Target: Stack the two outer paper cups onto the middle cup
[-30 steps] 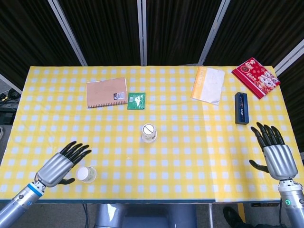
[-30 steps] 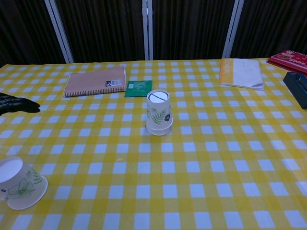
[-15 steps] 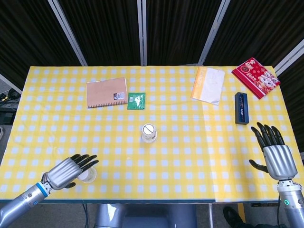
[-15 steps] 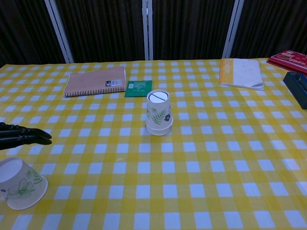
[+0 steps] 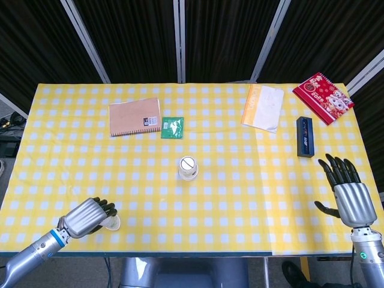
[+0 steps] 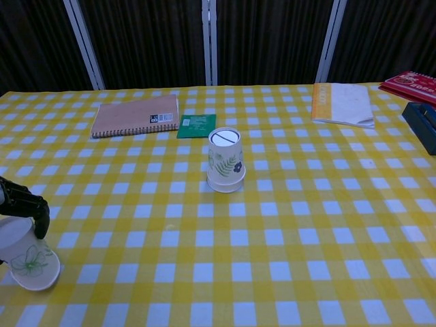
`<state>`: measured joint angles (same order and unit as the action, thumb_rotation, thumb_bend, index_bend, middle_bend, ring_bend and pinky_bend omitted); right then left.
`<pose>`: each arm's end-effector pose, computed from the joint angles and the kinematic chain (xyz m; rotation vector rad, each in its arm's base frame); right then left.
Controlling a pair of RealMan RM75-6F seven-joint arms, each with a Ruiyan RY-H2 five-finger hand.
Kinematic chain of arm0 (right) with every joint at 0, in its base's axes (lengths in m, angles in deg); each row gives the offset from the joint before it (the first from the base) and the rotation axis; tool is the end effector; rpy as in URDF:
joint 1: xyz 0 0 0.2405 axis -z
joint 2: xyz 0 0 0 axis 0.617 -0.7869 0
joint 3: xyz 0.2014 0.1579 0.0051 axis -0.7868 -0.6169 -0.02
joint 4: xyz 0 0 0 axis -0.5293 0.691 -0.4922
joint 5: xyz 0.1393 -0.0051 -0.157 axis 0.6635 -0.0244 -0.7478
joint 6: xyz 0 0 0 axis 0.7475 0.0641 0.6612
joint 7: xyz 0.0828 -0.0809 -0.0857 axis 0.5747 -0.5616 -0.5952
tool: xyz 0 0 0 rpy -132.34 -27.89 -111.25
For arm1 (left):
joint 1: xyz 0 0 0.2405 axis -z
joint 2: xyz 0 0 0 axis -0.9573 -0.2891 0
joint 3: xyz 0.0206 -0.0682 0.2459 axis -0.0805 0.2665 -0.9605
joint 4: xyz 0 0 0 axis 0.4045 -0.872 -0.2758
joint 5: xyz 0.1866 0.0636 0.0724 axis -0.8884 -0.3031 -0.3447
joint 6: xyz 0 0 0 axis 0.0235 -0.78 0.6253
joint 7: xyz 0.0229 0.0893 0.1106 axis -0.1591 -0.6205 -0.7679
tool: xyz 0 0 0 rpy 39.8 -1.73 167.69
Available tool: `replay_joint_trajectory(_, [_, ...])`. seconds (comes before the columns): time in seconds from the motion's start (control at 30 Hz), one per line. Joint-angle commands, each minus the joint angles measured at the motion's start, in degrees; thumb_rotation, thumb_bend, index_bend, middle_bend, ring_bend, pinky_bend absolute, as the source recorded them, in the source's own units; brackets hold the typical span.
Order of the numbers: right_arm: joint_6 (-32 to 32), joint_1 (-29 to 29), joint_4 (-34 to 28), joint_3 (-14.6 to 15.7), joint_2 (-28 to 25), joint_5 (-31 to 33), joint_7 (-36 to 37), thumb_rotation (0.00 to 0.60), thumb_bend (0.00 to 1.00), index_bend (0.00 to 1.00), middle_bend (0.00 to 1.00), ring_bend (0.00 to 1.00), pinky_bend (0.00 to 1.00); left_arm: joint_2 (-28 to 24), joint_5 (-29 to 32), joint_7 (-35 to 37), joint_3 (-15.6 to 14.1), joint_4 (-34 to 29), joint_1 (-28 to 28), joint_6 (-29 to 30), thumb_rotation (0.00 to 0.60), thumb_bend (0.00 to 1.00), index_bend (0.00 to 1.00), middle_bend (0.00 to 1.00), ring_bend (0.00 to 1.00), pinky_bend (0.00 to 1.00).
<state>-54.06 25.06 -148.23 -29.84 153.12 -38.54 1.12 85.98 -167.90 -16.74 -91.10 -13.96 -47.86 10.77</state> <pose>-0.3000 -0.2181 0.1650 1.4819 -0.7560 0.9499 -0.2577 0.2092 0.0494 -2.3112 -0.5700 -0.7546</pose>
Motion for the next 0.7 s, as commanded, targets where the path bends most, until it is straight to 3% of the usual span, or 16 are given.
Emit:
replay_joint_trajectory(0.03, [0.1, 0.2, -0.1, -0.2, 0.0, -0.1, 0.0, 0.600, 0.00, 0.02, 0.00, 0.00, 0.00, -0.5, 0.3, 0.5, 0.4, -0.6, 0.3, 0.6, 0.600, 0.37, 0.44, 0.38, 0.43, 0.56])
replay_joint_trajectory(0.2, [0.2, 0.4, -0.2, -0.7, -0.1, -0.4, 0.0, 0.600, 0.00, 0.02, 0.00, 0.00, 0.00, -2.2, 1.1, 1.0, 2.1, -3.1, 1.6, 1.8, 0.600, 0.37, 0.43, 0.38, 0.43, 0.56])
replay_joint_trajectory(0.37, [0.4, 0.7, -0.3, -1.1, -0.1, -0.7, 0.1, 0.600, 0.00, 0.03, 0.00, 0.00, 0.00, -5.5, 4.3, 0.5, 7.5, -8.7, 4.6, 2.2, 0.600, 0.37, 0.42, 0.37, 0.43, 0.56])
replay_joint_trajectory(0.53, [0.7, 0.8, -0.3, -1.5, 0.0, -0.7, 0.0, 0.600, 0.00, 0.03, 0.00, 0.00, 0.00, -7.4, 11.8, -1.8, 14.4, -13.4, 10.0, -3.9, 0.600, 0.37, 0.40, 0.35, 0.43, 0.56])
replay_joint_trajectory(0.7, [0.6, 1.1, -0.3, -2.0, -0.1, -0.6, 0.0, 0.600, 0.00, 0.03, 0.00, 0.00, 0.00, -6.1, 21.0, -7.7, 20.5, -15.3, 16.5, -12.5, 0.600, 0.37, 0.40, 0.35, 0.43, 0.55])
